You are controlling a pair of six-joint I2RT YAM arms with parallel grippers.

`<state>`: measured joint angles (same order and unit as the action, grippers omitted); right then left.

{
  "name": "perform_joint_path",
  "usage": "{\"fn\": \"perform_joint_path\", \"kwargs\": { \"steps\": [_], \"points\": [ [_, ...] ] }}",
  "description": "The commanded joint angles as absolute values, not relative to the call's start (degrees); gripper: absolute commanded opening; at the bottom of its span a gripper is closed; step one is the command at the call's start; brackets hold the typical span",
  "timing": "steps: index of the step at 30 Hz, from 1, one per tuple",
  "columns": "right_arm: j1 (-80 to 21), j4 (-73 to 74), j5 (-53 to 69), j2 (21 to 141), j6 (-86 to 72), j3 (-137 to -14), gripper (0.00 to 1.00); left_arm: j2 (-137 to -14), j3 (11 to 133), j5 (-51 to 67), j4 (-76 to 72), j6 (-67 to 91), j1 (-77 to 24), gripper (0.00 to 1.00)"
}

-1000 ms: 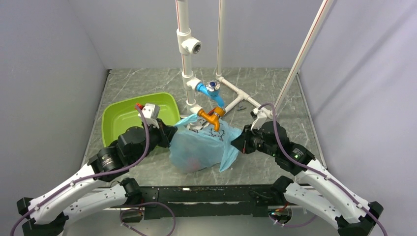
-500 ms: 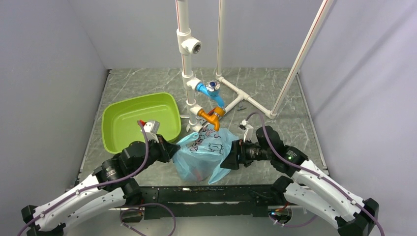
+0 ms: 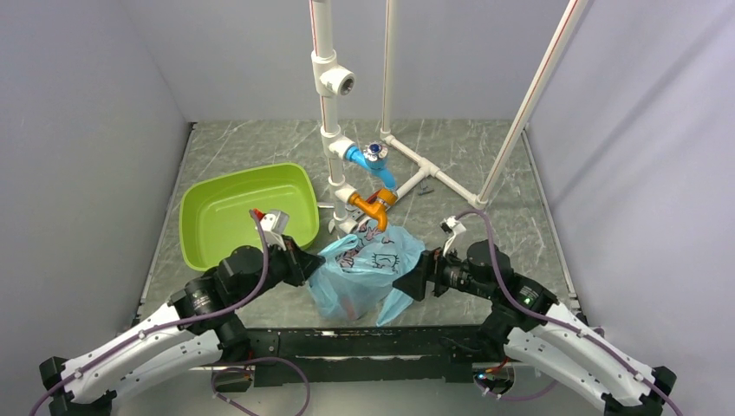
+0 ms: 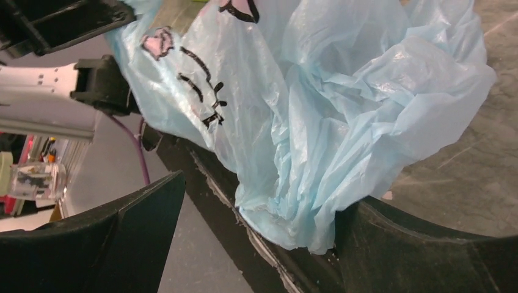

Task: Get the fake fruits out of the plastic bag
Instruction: Untie the plastic bag at the center of the board, then adjust the plastic bag at the center of the board.

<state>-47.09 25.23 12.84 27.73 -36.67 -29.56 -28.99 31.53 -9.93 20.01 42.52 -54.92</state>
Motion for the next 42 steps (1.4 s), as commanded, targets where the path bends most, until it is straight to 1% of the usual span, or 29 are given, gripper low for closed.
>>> {"fn": "perform_joint_path", "kwargs": {
  "steps": [1,3,4,5,7,8,9,10,12,14,16,20,22,27,31,33,34,35,36,38,39,40,41,42],
  "points": [
    [-48.32,16.32,9.0,31.15,-39.86,-28.04,0.85,-29.52,33.22,-6.64,15.69,39.9,-54.69,0.0],
    [-48.43,15.97,9.96,33.32,-38.72,-30.01,0.77,-28.96,32.81,-4.83,16.1,38.75,-54.7,0.0],
    [-48.47,15.77,10.62,34.21,-38.11,-31.02,0.69,-28.43,32.72,-3.94,16.87,37.77,-54.73,0.01],
    [-48.46,15.55,11.58,35.1,-37.51,-31.97,0.6,-27.87,32.76,-3.04,17.73,36.92,-54.68,0.07],
    [-48.49,15.0,12.63,36.89,-36.56,-33.59,0.33,-26.71,33.69,-1.97,20.14,35.37,-54.71,0.25],
    [-48.44,14.94,12.73,37.6,-36.3,-34.65,0.2,-26.49,34.76,-1.47,21.4,34.5,-54.71,0.37],
    [-48.46,14.75,12.93,38.24,-35.74,-35.44,0.09,-26.52,36.4,-0.88,23.0,32.97,-54.67,0.47],
    [-48.5,14.65,13.22,38.9,-35.46,-36.29,0.01,-26.85,38.31,-0.58,24.56,31.87,-54.67,0.56],
    [-48.44,14.77,13.23,39.96,-35.24,-37.82,0.0,-28.75,42.64,-0.53,27.26,29.91,-54.72,0.69],
    [-48.44,14.23,13.71,40.32,-35.27,-38.41,0.0,-31.65,46.86,-0.9,29.02,28.53,-54.69,0.76],
    [-48.44,13.75,13.53,40.26,-35.77,-38.57,0.0,-35.46,51.13,-3.82,31.81,28.85,-54.67,0.79],
    [-48.43,13.43,13.48,40.96,-36.54,-38.96,0.0,-43.56,61.18,-15.86,43.85,37.74,-54.67,0.89],
    [-48.43,12.99,13.58,41.22,-36.89,-39.07,0.0,-45.85,63.41,-18.1,45.77,38.97,-54.67,0.9],
    [-48.37,12.4,12.36,41.41,-37.58,-39.92,0.0,-49.17,65.71,-17.36,47.83,39.09,-54.79,0.91],
    [-48.43,12.52,12.34,42.73,-37.01,-40.85,0.0,-50.09,63.63,-16.27,45.49,36.81,-55.53,0.95],
    [-48.45,13.0,11.79,42.68,-36.78,-40.88,0.0,-49.61,61.9,-16.36,43.56,36.52,-55.56,0.93],
    [-48.5,13.42,11.24,42.51,-36.66,-40.73,0.0,-49.05,60.66,-16.46,41.99,36.35,-55.54,0.89],
    [-48.46,14.19,10.45,42.26,-36.54,-40.58,0.0,-48.14,59.59,-16.47,40.27,35.7,-55.5,0.83],
    [-48.43,15.13,9.31,41.94,-36.49,-40.57,0.0,-47.11,58.45,-16.56,38.93,35.18,-55.56,0.7],
    [-48.42,18.27,6.67,41.2,-36.64,-40.99,0.0,-44.35,56.29,-17.89,36.5,34.72,-55.55,0.49],
    [-48.48,20.17,5.05,40.72,-36.93,-41.34,0.04,-42.84,54.86,-18.09,34.91,34.31,-55.47,0.41],
    [-48.41,22.36,3.62,40.21,-37.07,-41.91,0.11,-41.15,53.38,-17.73,32.64,33.47,-55.48,0.34],
    [-48.39,25.49,1.91,39.8,-36.97,-42.68,0.2,-39.34,51.62,-16.74,30.14,32.61,-55.46,0.22],
    [-48.42,28.09,0.6,39.52,-36.73,-43.69,0.34,-37.6,49.93,-15.56,27.65,31.96,-55.51,0.09]
  ]
}}
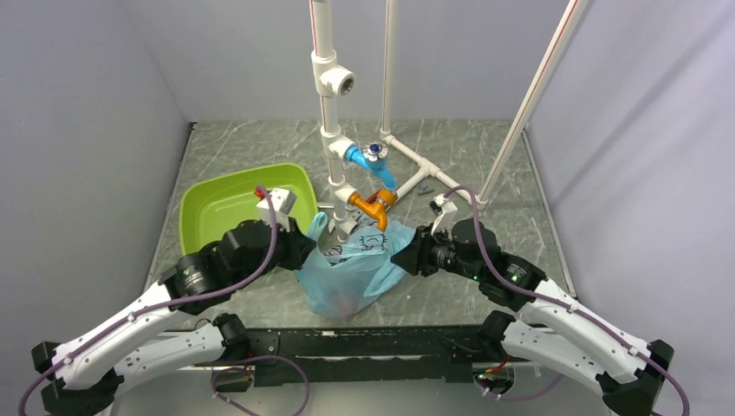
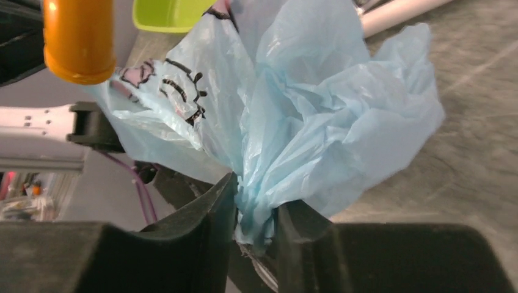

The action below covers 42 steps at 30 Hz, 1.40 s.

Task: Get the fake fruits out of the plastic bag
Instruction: Adjust the plastic bag at the center of the board.

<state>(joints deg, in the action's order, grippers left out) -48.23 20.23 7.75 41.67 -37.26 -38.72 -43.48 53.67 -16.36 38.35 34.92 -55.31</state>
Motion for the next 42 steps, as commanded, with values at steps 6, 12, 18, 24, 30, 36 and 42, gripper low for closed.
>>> {"fn": "perform_joint_path", "kwargs": {
  "steps": [6,12,18,24,30,36,42],
  "points": [
    [-48.45,41.86,-3.56,37.84,-33.32,-52.45,0.76,-31.13,44.31,-10.14,20.89,30.43,-55.46,0.0],
    [-48.44,42.98,5.31,37.34,-26.19,-60.99,0.81,-30.65,40.69,-3.66,13.64,30.5,-55.46,0.0],
    [-49.12,28.65,27.41,36.96,-26.76,-55.97,0.79,-31.97,38.67,5.43,5.23,29.17,-55.47,0.0],
    [-53.92,24.76,22.14,40.83,-29.13,-53.01,0.58,-34.01,37.44,12.45,1.36,27.41,-55.49,0.0],
    [-59.04,17.36,13.47,44.18,-32.07,-47.91,0.41,-34.77,36.71,15.15,0.75,26.47,-55.5,0.0],
    [-59.99,13.19,9.04,47.59,-34.37,-46.04,0.28,-35.0,36.98,17.38,1.78,26.02,-55.52,0.0],
    [-62.07,11.06,7.14,50.72,-34.64,-42.37,0.23,-33.74,36.02,17.77,0.73,26.51,-55.5,0.0]
  ]
}}
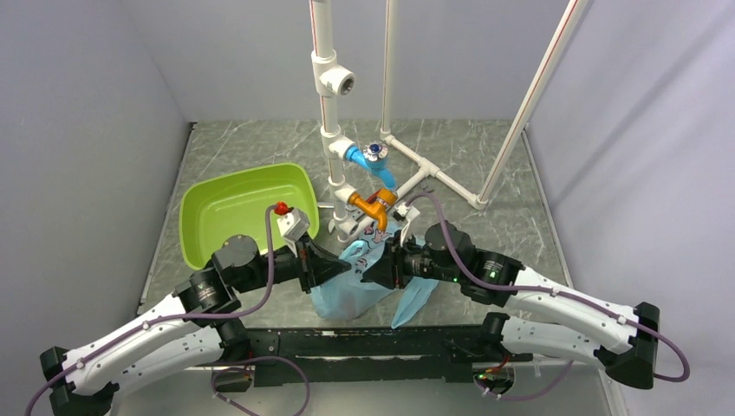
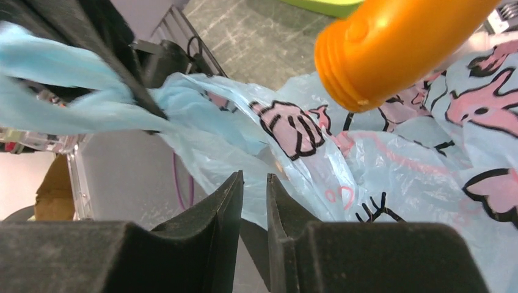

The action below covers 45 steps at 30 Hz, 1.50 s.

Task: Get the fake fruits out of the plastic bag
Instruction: Adjust the plastic bag at the center of the board.

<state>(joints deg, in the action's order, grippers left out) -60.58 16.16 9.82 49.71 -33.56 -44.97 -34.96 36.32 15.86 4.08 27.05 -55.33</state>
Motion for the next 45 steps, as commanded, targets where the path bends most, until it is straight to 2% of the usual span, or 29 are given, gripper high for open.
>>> {"fn": "perform_joint_path", "kwargs": {
  "steps": [1,7,8,9,12,15,16,24,29,35,37,39,42,45],
  "points": [
    [-62.65,10.07,6.71,50.87,-35.29,-41.02,0.23,-33.49,35.68,17.32,0.85,26.68,-55.49,0.0],
    [-67.53,-2.06,-2.18,50.86,-40.15,-29.96,0.23,-32.29,34.81,11.89,3.56,30.59,-55.48,0.02],
    [-68.61,-4.11,-4.35,51.52,-40.91,-28.4,0.24,-32.19,34.93,11.23,4.67,31.73,-55.48,0.07],
    [-69.81,-6.07,-6.23,52.03,-41.45,-27.26,0.25,-32.05,35.39,10.05,6.51,32.97,-55.48,0.17],
    [-73.9,-12.26,-9.52,54.34,-42.12,-24.96,0.28,-31.27,37.62,5.81,16.07,37.71,-55.47,0.52],
    [-75.68,-15.74,-9.51,57.52,-42.44,-25.19,0.34,-30.41,40.28,3.7,24.02,39.41,-55.5,0.69],
    [-76.14,-15.38,-9.94,58.64,-42.56,-25.8,0.35,-30.38,41.24,3.2,26.8,40.27,-55.46,0.72],
    [-76.71,-13.93,-16.34,55.58,-48.82,-25.16,0.51,-29.01,46.7,6.73,31.64,49.76,-55.59,0.65],
    [-76.59,-13.61,-17.95,53.02,-53.11,-25.5,0.59,-31.49,46.64,12.25,32.41,49.55,-56.81,0.61],
    [-76.64,-15.12,-17.07,53.23,-55.48,-26.38,0.62,-36.74,46.42,0.6,29.84,47.02,-72.12,0.69],
    [-76.61,-15.74,-16.75,53.78,-55.55,-26.75,0.61,-41.18,49.0,-7.53,33.21,47.22,-76.6,0.77],
    [-76.64,-16.68,-15.89,54.27,-55.49,-26.64,0.58,-46.57,52.08,-14.66,38.26,48.68,-79.06,0.8],
    [-76.68,-17.03,-15.14,54.48,-56.21,-26.01,0.53,-53.62,58.1,-25.01,48.36,54.33,-81.31,0.81],
    [-76.67,-17.69,-14.62,53.94,-57.0,-24.18,0.4,-57.14,59.37,-29.99,49.26,56.82,-82.22,0.77]
  ]
}}
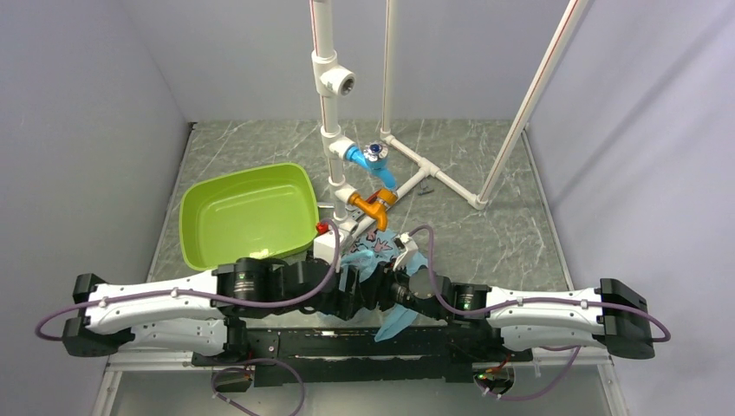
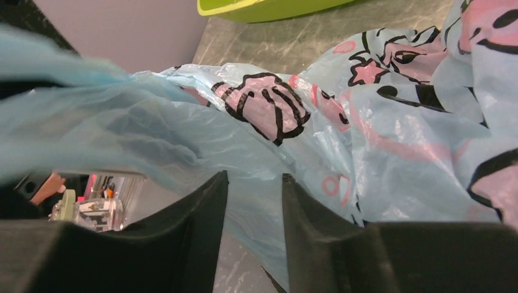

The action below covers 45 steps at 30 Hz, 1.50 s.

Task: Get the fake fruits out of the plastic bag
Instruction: Adjust the plastic bag at the center of the board.

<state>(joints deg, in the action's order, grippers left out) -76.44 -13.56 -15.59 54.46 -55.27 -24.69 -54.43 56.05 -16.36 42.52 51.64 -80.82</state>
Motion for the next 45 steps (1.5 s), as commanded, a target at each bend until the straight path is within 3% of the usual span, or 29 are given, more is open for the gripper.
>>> {"fn": "perform_joint_path", "kwargs": {
  "steps": [1,8,11,14,16,21,24,27,33,38,45],
  "points": [
    [-76.71,-17.68,-14.55,53.76,-57.1,-23.57,0.35,-58.27,59.35,-31.19,49.06,57.42,-82.25,0.77],
    [-76.75,-18.38,-12.01,52.83,-55.73,-20.79,0.27,-62.25,59.47,-39.9,52.97,63.57,-82.34,0.77],
    [-76.73,-19.37,-11.18,52.82,-55.55,-19.69,0.25,-61.71,56.74,-42.65,49.6,63.19,-82.35,0.71],
    [-76.69,-13.49,-13.9,52.49,-55.64,-21.12,0.26,-60.65,54.02,-44.67,49.06,64.74,-82.31,0.48],
    [-76.64,-5.4,-19.33,52.06,-57.31,-22.45,0.27,-59.39,52.22,-45.38,49.15,65.64,-82.3,0.26],
    [-76.11,18.48,-39.01,51.9,-65.95,-26.68,0.27,-57.03,49.51,-44.9,48.96,64.11,-82.35,0.0],
    [-74.99,37.36,-47.82,53.19,-78.95,-29.83,0.34,-55.98,48.9,-44.48,50.75,64.4,-82.3,0.0],
    [-72.07,43.56,-49.53,51.98,-81.64,-29.75,0.41,-51.91,45.52,-44.38,46.98,63.27,-82.4,0.0],
    [-61.87,35.43,-43.34,43.49,-60.63,-28.88,0.53,-40.25,38.92,-36.33,15.63,41.6,-79.72,0.0],
    [-58.11,28.66,-35.84,36.82,-43.31,-32.24,0.61,-46.01,47.83,-22.95,18.11,35.71,-69.31,0.0],
    [-58.1,23.91,-13.44,38.22,-25.87,-43.41,0.61,-51.93,55.55,-17.19,19.79,32.05,-67.59,0.0]
  ]
}}
